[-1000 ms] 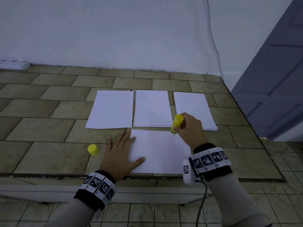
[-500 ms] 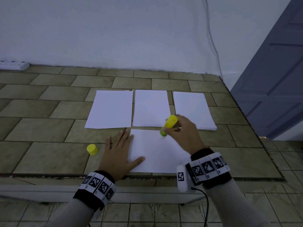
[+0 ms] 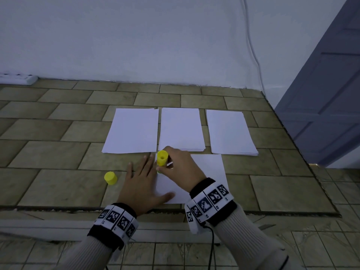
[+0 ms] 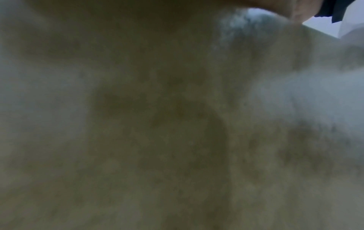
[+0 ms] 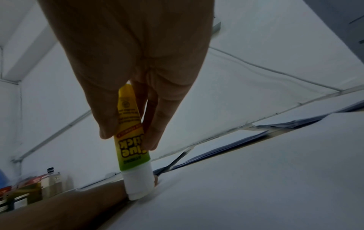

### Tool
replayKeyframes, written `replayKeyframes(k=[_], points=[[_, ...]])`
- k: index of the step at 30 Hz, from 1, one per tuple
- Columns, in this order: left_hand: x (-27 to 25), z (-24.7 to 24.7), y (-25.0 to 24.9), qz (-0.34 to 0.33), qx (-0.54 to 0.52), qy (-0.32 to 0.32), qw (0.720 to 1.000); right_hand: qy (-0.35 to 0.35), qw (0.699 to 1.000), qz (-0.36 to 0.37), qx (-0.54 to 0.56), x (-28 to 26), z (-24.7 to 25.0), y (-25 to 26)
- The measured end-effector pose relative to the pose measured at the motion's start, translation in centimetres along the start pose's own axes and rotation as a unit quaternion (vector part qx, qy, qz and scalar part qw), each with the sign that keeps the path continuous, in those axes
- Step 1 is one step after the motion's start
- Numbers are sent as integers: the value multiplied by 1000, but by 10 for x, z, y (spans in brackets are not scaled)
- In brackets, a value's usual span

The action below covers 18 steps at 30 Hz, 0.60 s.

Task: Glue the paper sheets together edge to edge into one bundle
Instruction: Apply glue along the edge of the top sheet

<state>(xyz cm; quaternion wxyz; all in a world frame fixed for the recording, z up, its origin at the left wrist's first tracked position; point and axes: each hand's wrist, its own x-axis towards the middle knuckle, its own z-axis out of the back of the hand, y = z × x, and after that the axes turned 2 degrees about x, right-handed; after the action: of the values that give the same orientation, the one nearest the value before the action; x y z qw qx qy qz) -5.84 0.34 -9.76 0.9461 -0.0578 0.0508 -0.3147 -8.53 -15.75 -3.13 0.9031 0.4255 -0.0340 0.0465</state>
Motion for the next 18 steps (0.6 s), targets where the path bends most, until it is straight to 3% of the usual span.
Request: replayKeyframes(k=[7, 18], points=[[0, 1, -1, 13, 14, 12, 1000, -20, 999, -25, 24, -14, 17, -16], [-1, -3, 1, 6, 13, -3, 1000, -134, 987, -86, 7, -63, 80, -68]])
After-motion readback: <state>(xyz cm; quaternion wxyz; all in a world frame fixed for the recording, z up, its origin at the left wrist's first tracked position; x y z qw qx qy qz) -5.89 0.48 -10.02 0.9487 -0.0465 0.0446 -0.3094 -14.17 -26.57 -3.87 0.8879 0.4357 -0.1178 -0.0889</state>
